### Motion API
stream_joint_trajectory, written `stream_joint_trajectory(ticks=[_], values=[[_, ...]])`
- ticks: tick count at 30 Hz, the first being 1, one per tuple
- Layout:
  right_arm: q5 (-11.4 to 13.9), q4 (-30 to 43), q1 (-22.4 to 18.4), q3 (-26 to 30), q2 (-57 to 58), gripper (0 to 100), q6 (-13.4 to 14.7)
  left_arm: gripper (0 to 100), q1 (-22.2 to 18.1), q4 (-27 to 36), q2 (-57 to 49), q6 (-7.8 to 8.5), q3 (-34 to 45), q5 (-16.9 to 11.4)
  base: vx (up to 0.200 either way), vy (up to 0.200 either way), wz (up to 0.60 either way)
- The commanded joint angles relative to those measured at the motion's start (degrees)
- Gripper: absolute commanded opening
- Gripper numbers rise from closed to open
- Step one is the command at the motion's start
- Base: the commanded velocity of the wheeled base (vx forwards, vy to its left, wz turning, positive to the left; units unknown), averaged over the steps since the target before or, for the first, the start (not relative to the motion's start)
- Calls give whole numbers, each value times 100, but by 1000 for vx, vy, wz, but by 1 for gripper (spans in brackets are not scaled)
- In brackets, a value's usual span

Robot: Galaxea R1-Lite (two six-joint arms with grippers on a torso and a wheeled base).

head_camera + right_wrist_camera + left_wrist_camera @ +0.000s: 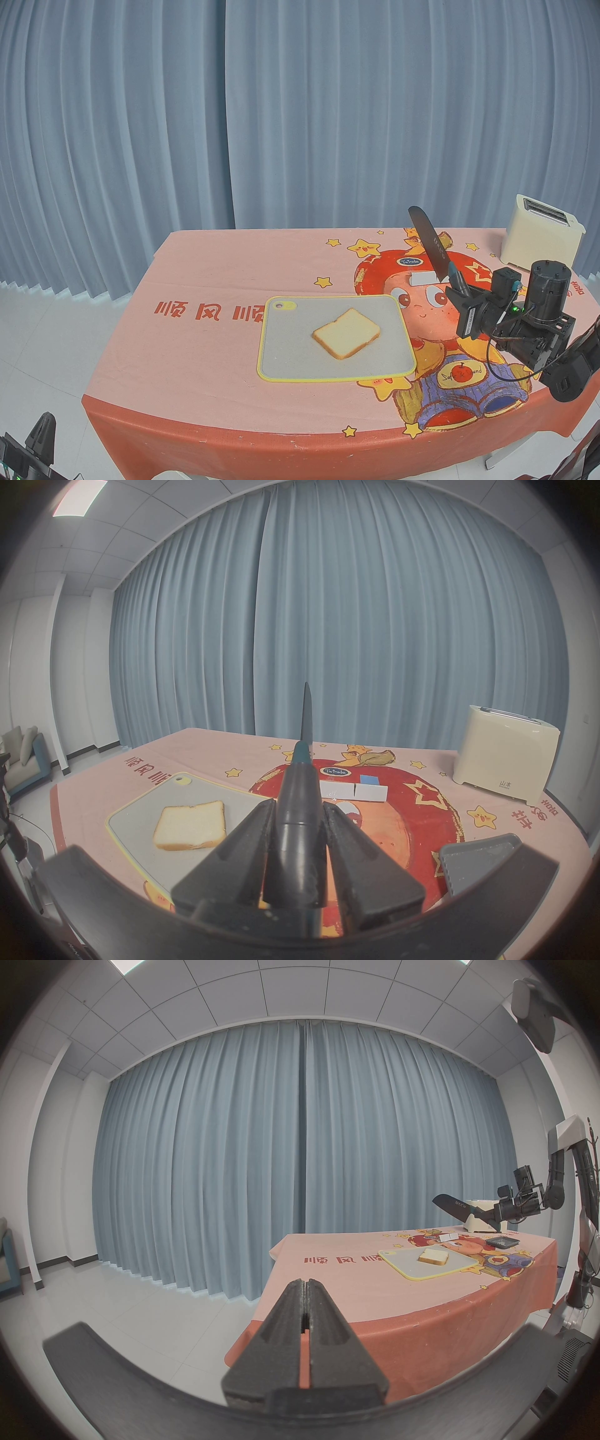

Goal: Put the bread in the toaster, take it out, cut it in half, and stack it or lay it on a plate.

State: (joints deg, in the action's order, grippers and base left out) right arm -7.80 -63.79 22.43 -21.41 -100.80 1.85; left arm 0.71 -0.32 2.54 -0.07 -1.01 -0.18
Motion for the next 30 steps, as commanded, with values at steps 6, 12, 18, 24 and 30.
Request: stream_joint_trajectory(ticks=[6,12,18,24,30], values=[[7,-2,16,84,35,0,-1,0,0,-3,10,-1,101,1,0,0,0],[7,7,16,146,114,0,-1,0,0,-3,1,-1,101,1,0,0,0],[24,7,121,146,131,0,-1,0,0,-3,1,-1,101,1,0,0,0],[42,7,297,146,131,0,-1,0,0,-3,1,-1,101,1,0,0,0],[42,7,517,216,140,0,8,0,0,-3,1,-1,101,1,0,0,0]])
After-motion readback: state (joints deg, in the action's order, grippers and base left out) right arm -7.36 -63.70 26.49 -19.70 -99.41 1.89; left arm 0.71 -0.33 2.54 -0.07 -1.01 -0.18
